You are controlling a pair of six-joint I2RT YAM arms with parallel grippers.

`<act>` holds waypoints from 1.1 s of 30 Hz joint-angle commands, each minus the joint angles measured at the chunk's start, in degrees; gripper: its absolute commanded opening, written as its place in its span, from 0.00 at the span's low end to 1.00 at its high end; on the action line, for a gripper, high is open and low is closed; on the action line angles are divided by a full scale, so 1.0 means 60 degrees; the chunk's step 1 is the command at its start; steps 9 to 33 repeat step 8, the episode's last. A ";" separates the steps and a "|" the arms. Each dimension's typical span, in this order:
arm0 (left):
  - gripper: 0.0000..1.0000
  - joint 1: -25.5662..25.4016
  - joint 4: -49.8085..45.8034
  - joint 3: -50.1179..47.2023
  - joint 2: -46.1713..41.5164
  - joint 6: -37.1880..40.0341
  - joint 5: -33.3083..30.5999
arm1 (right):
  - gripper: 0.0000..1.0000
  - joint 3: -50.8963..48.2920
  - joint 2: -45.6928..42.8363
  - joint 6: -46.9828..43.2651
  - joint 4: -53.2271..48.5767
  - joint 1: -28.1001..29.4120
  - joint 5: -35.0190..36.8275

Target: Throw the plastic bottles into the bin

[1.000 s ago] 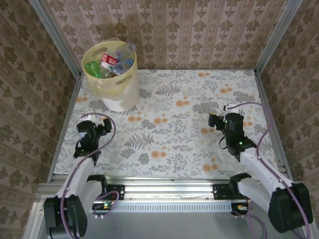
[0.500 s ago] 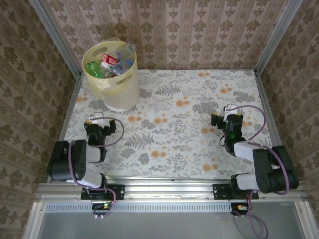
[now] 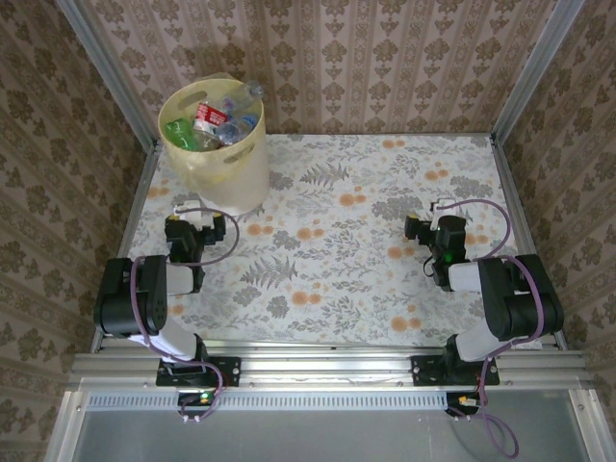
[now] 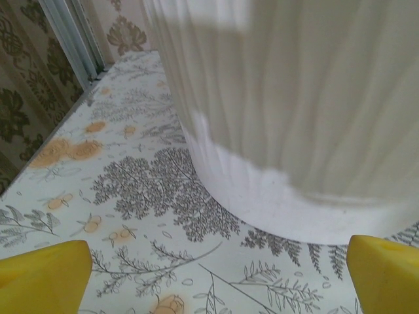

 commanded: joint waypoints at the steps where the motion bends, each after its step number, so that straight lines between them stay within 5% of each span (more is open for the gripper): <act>1: 1.00 0.0063 -0.0241 0.0050 -0.0070 -0.0026 0.0169 | 1.00 0.0181 -0.0041 0.0066 0.0323 0.0038 -0.0036; 33: 1.00 0.0054 -0.0234 0.0051 -0.0073 -0.0024 0.0184 | 1.00 0.0133 -0.0070 0.0067 0.0387 0.0007 -0.0087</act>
